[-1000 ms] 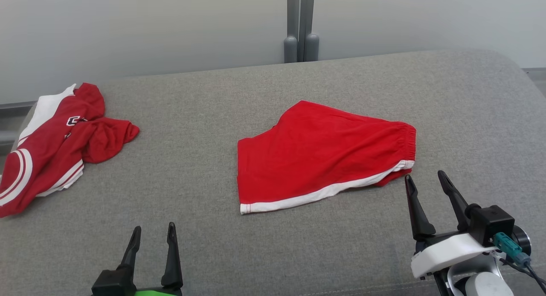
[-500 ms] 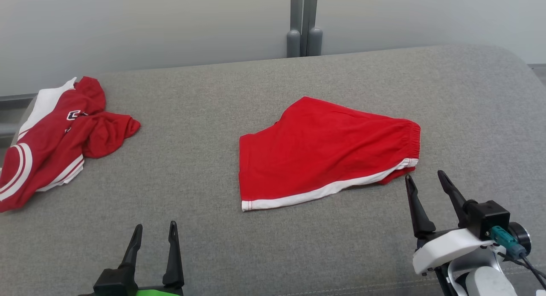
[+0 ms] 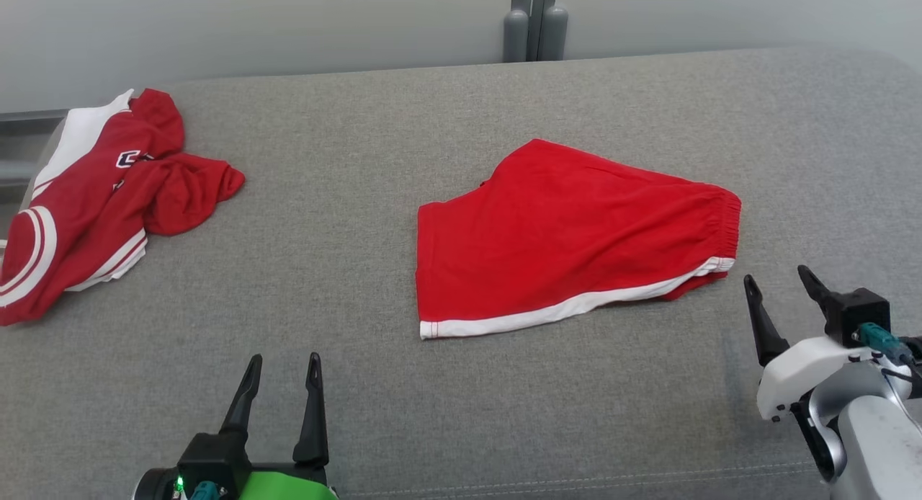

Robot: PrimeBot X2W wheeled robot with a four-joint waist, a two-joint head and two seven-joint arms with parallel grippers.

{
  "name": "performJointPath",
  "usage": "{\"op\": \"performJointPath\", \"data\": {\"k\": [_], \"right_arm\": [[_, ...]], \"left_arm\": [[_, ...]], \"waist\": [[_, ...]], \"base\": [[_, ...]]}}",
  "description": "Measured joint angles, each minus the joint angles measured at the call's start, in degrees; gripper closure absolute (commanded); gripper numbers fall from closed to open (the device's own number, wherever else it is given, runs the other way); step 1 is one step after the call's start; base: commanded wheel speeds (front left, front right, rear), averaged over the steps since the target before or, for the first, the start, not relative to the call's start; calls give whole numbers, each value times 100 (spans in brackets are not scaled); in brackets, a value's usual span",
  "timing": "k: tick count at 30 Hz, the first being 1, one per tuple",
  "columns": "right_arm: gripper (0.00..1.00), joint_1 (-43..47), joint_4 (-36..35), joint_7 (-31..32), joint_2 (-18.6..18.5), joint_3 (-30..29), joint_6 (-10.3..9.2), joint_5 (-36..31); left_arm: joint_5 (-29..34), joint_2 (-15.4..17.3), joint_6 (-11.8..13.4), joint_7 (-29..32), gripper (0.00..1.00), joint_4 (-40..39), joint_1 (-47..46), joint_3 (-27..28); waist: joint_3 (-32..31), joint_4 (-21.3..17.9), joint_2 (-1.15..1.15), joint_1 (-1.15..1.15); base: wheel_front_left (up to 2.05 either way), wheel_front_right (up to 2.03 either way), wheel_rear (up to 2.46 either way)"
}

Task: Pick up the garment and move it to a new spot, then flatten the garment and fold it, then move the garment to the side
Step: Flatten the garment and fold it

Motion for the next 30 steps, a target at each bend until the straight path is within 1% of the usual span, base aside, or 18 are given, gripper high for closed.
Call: {"op": "performJointPath", "data": {"k": [4, 9, 11, 18, 23, 24, 25, 26, 28, 29, 30], "right_arm": [[0, -385, 564, -22, -104, 66, -1, 158], [0, -817, 1210, -48, -226, 382, -1, 353], [0, -891, 1321, -48, -231, 464, -1, 400], [0, -1293, 1964, -154, -312, 958, 0, 927], [0, -1476, 2185, -253, -413, 1468, 0, 1232], [11, -1511, 2215, -259, -443, 1579, -1, 1274], [29, -1545, 2238, -275, -481, 1681, 0, 1323], [51, -1577, 2264, -304, -512, 1760, -1, 1378], [67, -1644, 2297, -330, -564, 1912, -1, 1472], [85, -1667, 2306, -348, -582, 1973, -1, 1530], [100, -1680, 2309, -363, -599, 2036, -1, 1582]], "left_arm": [[10, 3, -5, 0, 0, 10, -54, -20], [33, 21, -23, 0, 0, 20, -107, -44], [38, 26, -23, 0, 0, 22, -110, -46], [41, 49, -23, 0, 0, 43, -140, -67], [41, 73, -21, 0, 0, 45, -186, -75], [41, 75, -15, 0, 0, 44, -192, -79], [41, 76, -13, 0, 0, 44, -194, -85], [41, 77, -12, 0, 0, 44, -194, -87], [41, 81, 2, 0, 0, 43, -197, -90], [41, 82, 3, 0, 0, 42, -197, -91], [41, 83, 3, 0, 0, 42, -197, -96]], "waist": [[113, 99, 0, 0], [246, 228, 0, 0], [269, 251, 0, 0], [374, 361, 0, 0], [412, 372, 0, 0], [420, 371, 0, 0], [425, 370, 0, 0], [429, 369, 0, 0], [433, 365, 0, 0], [434, 363, 0, 0], [433, 359, 0, 0]], "base": [[0, 0, 0], [0, 0, 0], [0, 0, 0], [0, 0, 0], [0, 0, 0], [0, 0, 0], [0, 0, 0], [0, 0, 0], [0, 0, 0], [0, 0, 0], [0, 0, 0]]}}
